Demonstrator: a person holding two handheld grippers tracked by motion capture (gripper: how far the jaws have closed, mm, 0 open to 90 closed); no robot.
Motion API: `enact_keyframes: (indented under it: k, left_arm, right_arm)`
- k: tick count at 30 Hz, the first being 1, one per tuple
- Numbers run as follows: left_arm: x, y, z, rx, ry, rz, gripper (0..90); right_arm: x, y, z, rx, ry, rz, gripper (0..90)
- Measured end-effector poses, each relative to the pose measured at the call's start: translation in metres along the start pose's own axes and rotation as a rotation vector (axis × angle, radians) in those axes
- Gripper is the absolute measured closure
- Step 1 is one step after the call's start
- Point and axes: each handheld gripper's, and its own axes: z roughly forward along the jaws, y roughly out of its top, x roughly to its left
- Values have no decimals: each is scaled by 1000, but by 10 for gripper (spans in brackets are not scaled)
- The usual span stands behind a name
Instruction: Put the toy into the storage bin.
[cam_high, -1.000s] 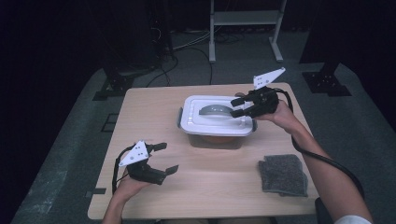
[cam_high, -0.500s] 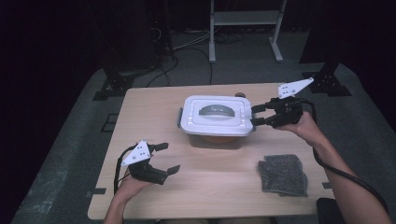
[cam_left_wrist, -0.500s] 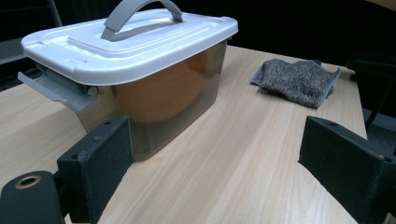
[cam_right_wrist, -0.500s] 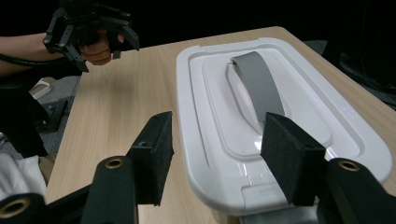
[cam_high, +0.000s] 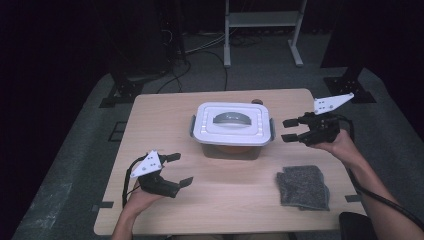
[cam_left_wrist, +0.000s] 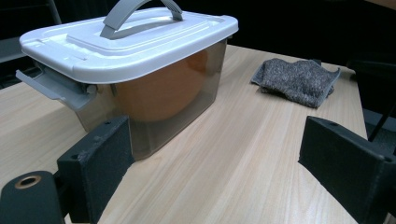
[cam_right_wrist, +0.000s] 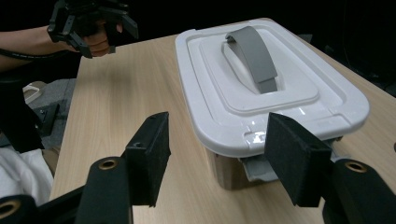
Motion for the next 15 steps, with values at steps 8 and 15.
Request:
enact_keyframes:
  k: [8,15]
  left_arm:
    - [1,0,-1,-3,-1,-4,85]
    - [1,0,-1,-12,-2,-6,86]
  right_arm:
    - [5,-14,-12,-8,-24,21,379]
    - [7,-26,-18,-6,-37,45,363]
